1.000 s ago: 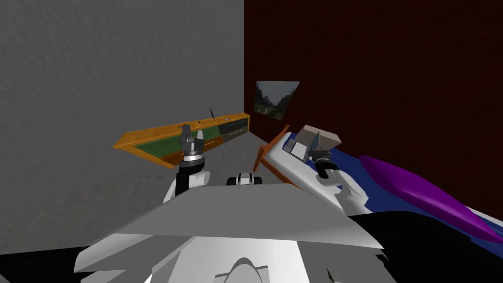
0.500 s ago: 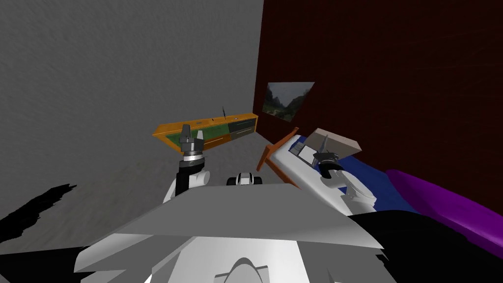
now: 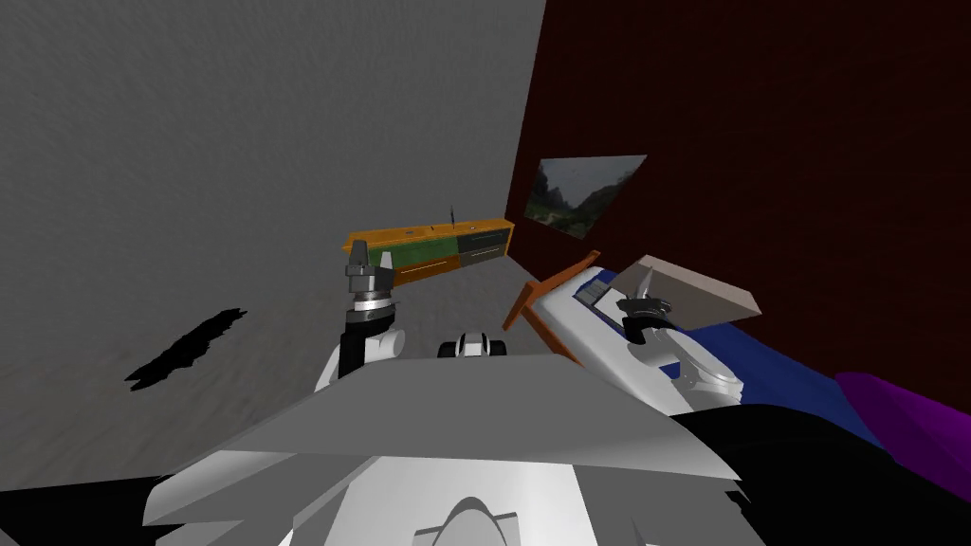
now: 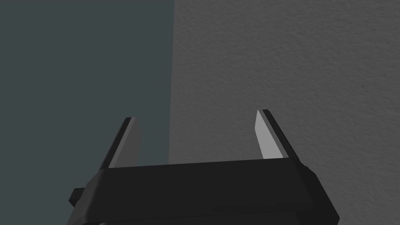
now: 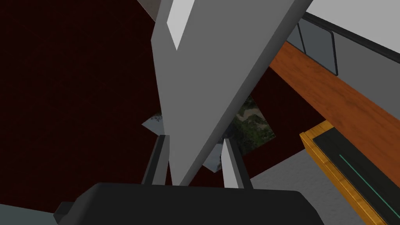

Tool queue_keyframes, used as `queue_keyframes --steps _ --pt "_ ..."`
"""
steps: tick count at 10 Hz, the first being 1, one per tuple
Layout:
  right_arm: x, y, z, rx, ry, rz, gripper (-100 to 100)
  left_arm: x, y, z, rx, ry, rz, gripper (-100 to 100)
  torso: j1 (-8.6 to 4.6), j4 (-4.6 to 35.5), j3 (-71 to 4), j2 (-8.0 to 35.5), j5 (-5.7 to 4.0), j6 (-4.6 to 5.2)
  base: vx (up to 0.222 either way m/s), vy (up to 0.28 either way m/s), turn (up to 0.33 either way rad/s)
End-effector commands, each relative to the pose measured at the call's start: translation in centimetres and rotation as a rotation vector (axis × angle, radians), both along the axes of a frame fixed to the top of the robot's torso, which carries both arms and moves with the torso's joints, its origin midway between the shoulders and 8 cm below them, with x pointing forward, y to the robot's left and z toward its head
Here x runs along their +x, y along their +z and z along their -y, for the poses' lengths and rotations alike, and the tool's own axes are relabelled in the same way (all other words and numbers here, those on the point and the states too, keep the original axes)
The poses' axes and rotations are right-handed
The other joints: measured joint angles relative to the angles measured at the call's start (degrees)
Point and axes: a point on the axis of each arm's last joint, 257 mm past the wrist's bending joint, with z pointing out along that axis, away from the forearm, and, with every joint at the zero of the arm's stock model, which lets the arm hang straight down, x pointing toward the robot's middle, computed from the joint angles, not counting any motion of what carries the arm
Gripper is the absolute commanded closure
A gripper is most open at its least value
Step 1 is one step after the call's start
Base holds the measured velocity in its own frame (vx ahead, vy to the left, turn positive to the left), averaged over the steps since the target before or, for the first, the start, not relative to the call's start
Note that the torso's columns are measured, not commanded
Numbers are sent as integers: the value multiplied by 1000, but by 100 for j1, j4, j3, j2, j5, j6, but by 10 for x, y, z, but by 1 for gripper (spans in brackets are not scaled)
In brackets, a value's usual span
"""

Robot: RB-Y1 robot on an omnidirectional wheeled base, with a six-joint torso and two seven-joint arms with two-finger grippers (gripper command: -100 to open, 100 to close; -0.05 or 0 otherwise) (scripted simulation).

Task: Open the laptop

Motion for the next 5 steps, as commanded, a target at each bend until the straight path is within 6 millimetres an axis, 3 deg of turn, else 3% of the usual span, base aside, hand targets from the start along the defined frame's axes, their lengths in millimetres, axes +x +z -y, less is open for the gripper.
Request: queue_keyframes --steps 1,3,5 --pt "-2 1 7 -14 -22 -10 100 0 0 0 0 0 0 0 -7 1 0 0 3 26 -27 14 28" --pt "-25 -13 31 -33 -108 -84 100 0 0 0 0 0 0 0 -32 -2 -3 -4 -11 6 -95 -7 352" --pt "-37 -19 43 -44 -151 -122 100 0 0 0 0 0 0 0 -23 -3 1 -1 -13 27 -86 -7 226"
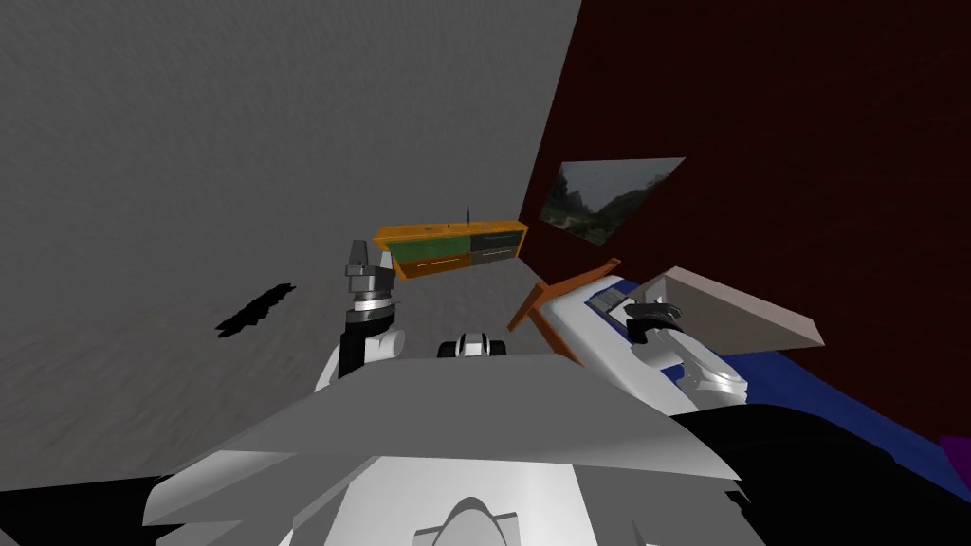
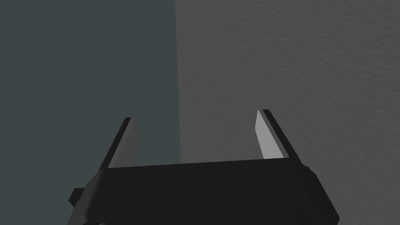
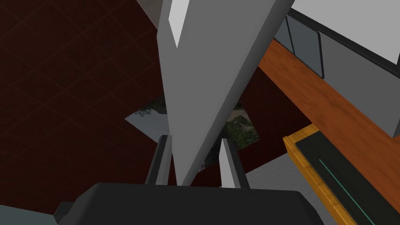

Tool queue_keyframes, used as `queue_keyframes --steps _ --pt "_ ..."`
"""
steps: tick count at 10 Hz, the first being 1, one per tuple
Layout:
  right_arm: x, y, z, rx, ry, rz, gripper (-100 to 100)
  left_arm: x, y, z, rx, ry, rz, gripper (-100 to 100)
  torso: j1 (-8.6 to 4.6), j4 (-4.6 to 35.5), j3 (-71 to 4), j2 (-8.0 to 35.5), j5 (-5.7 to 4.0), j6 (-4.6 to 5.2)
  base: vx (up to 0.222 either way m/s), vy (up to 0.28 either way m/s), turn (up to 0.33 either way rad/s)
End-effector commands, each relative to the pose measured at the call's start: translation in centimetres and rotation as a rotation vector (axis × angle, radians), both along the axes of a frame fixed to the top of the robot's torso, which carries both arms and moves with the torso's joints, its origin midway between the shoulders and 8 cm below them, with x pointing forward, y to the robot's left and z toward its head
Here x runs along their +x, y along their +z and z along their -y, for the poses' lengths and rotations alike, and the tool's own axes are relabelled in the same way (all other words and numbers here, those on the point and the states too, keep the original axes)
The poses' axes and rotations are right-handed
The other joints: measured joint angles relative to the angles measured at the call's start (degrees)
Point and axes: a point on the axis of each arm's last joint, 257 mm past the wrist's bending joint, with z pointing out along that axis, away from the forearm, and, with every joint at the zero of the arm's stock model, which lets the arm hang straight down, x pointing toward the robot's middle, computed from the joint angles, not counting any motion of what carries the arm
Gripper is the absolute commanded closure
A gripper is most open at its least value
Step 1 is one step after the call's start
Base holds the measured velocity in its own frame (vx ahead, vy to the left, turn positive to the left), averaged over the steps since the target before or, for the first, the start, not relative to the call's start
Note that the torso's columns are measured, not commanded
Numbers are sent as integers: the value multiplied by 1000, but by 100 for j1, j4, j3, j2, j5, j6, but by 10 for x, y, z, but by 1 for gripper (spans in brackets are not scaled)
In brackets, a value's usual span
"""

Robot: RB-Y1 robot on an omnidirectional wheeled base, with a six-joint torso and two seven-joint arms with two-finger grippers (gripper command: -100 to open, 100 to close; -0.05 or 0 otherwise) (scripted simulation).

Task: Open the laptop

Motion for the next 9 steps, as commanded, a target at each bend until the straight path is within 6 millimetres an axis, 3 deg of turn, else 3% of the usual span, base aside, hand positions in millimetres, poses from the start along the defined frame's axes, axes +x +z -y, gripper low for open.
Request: queue_keyframes --steps 1,3,4,7,8,9 --pt "-27 -15 23 -23 -94 -84 100 0 0 0 0 0 0 0 -1 -4 -5 -8 -4 -13 -96 0 406" --pt "-54 -23 44 -45 -178 -162 100 0 0 0 0 0 0 0 -4 -8 -12 -16 -7 -30 -132 21 427" --pt "-54 -23 45 -45 -179 -163 100 0 0 0 0 0 0 0 -1 -4 -10 -11 3 -13 -91 3 127" --pt "-98 -32 73 -78 -302 -284 100 0 0 0 0 0 0 0 11 1 -4 -1 10 -25 -107 7 324" --pt "-99 -31 74 -80 -309 -285 100 0 0 0 0 0 0 0 15 -2 -9 -9 12 -19 -79 18 203" --pt "-115 -33 82 -91 -352 -326 100 0 0 0 0 0 0 0 16 -3 -13 -16 13 -7 -81 14 312"
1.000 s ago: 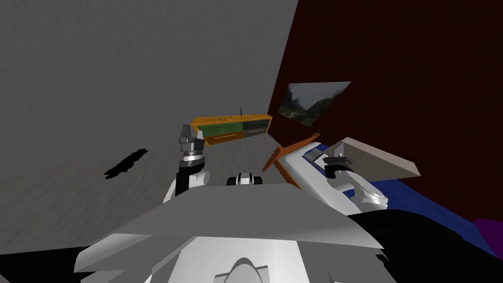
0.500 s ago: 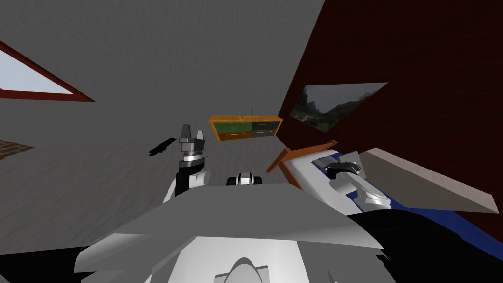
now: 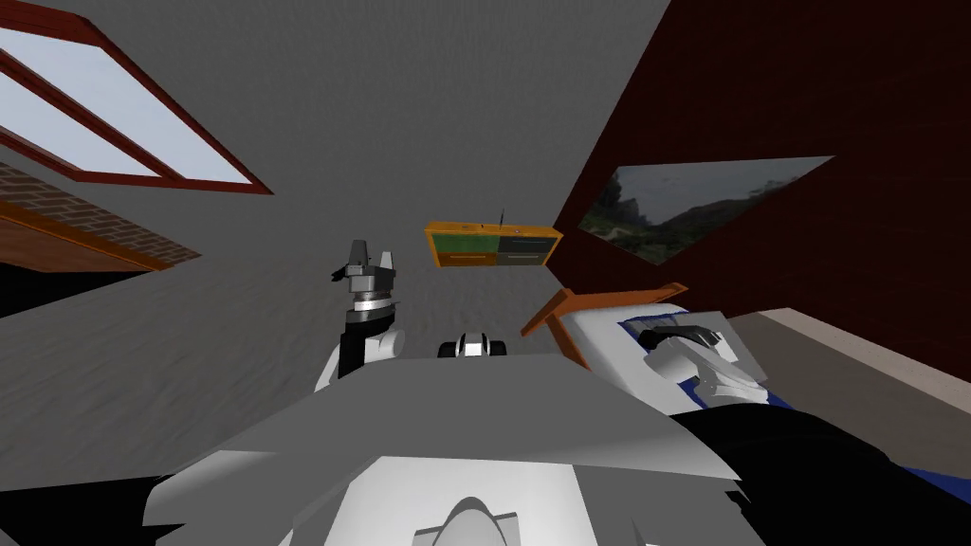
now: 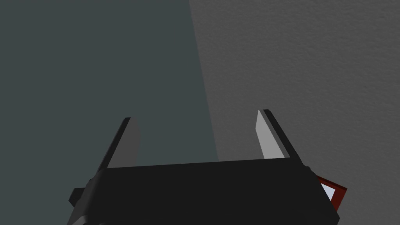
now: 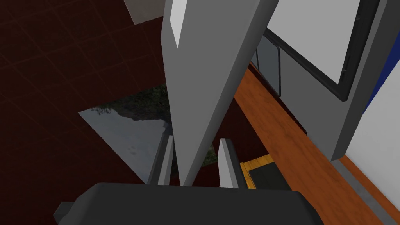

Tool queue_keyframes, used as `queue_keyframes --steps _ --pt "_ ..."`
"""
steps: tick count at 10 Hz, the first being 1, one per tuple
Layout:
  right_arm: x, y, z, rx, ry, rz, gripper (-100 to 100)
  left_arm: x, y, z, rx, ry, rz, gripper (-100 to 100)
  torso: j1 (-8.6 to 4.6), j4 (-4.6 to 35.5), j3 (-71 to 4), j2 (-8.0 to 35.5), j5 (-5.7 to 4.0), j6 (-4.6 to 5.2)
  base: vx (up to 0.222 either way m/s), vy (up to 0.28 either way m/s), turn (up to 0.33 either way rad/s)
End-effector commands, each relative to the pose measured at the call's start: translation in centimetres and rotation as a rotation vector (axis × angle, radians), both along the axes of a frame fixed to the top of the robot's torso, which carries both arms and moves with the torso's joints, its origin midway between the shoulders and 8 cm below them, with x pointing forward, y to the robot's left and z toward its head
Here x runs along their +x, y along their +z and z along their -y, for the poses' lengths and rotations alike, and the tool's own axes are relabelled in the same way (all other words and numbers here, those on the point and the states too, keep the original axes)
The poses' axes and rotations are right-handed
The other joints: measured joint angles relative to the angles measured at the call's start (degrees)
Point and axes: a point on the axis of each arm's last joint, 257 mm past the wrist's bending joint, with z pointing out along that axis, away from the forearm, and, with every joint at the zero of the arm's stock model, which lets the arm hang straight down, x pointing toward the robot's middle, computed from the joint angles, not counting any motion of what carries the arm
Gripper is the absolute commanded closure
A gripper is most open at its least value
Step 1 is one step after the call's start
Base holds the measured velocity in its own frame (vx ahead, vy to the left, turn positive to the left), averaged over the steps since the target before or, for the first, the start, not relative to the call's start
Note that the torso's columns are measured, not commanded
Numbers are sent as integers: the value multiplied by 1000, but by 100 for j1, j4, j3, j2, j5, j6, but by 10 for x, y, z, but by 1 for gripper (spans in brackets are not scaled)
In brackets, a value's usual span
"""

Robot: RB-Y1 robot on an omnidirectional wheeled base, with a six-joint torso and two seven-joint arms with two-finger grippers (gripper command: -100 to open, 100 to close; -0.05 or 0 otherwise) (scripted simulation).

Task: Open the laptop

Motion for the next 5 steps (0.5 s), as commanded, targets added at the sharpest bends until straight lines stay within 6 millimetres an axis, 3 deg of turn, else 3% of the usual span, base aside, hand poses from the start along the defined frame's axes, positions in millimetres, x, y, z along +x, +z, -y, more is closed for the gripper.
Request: queue_keyframes --steps 1,2,3,5 --pt "-11 -2 5 -8 -31 -28 100 0 0 0 0 0 0 0 -5 0 0 2 0 -12 -38 3 87" --pt "-27 -10 9 -7 -75 -70 100 0 0 0 0 0 0 0 -10 0 -2 -2 -1 5 -47 -27 217" --pt "-25 4 15 -6 -67 -51 -100 0 0 0 0 0 0 0 -22 1 3 6 -8 -10 -49 -8 120" --pt "-27 15 21 -6 -76 -52 -100 0 0 0 0 0 0 0 -6 0 6 6 -10 -2 -27 36 16"
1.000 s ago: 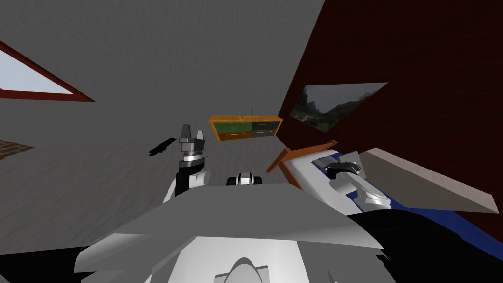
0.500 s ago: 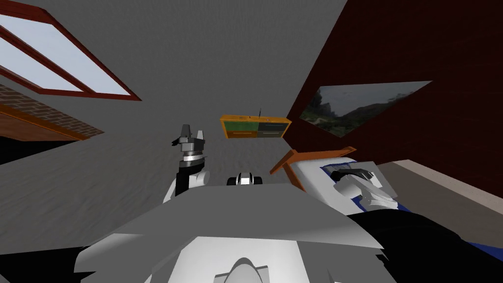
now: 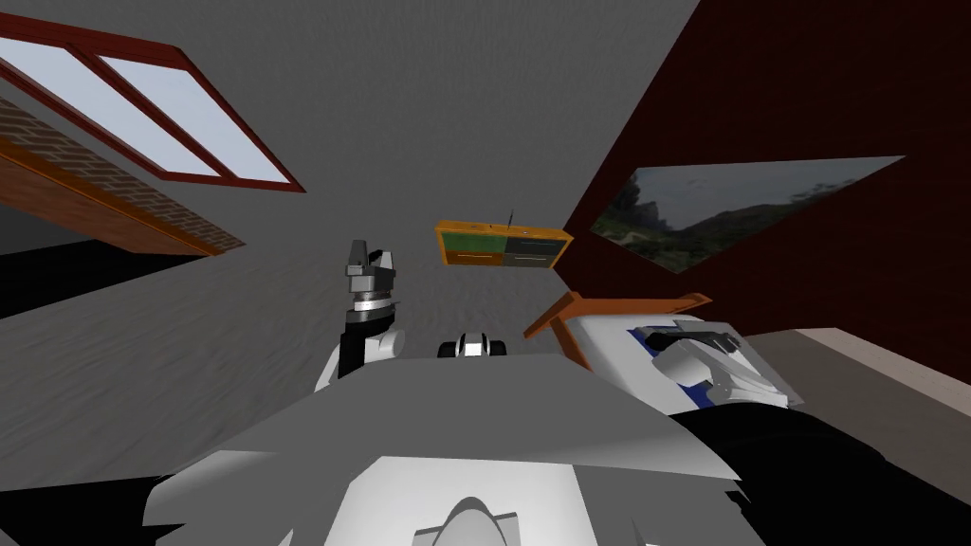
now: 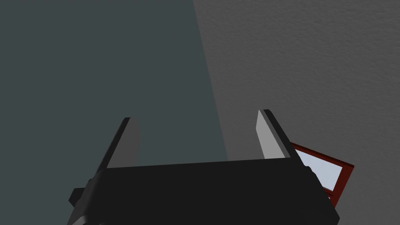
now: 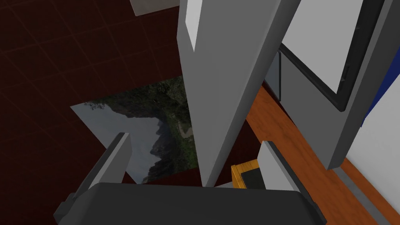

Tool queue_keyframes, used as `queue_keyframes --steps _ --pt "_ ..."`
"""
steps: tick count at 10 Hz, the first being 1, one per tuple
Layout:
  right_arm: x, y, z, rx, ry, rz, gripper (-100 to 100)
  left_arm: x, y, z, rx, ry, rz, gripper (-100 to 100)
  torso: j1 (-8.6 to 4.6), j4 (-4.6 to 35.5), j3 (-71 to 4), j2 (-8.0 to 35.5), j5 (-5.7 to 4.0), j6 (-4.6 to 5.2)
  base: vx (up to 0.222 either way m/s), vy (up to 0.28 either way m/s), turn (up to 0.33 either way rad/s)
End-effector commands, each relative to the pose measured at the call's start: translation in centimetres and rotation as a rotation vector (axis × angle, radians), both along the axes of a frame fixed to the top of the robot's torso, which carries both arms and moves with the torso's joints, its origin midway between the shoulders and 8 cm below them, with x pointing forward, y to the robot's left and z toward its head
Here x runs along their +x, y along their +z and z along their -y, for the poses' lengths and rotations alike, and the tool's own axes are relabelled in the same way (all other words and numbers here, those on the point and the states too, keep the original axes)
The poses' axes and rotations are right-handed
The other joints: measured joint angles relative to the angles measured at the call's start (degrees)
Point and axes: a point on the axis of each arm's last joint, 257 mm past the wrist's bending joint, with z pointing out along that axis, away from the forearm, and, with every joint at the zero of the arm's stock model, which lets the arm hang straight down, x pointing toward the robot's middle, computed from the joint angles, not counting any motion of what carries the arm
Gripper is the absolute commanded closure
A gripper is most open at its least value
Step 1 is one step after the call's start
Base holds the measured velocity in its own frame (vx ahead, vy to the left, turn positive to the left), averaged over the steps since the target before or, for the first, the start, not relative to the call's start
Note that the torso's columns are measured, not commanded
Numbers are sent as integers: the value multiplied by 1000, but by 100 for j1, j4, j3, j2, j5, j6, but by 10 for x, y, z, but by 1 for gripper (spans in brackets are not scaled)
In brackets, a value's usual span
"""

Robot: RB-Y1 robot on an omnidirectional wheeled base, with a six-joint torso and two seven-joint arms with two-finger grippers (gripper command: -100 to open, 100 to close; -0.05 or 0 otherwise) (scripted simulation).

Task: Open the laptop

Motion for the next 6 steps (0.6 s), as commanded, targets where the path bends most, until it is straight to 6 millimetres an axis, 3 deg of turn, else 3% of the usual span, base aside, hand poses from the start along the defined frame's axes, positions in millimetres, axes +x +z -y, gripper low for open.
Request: queue_keyframes --steps 1,6 --pt "-1 15 7 1 -10 1 -100 0 0 0 0 0 0 0 -1 -1 0 0 -1 -4 -25 33 40" --pt "-4 42 20 2 -27 3 -100 0 0 0 0 0 0 0 2 4 2 8 9 -2 -27 21 42"
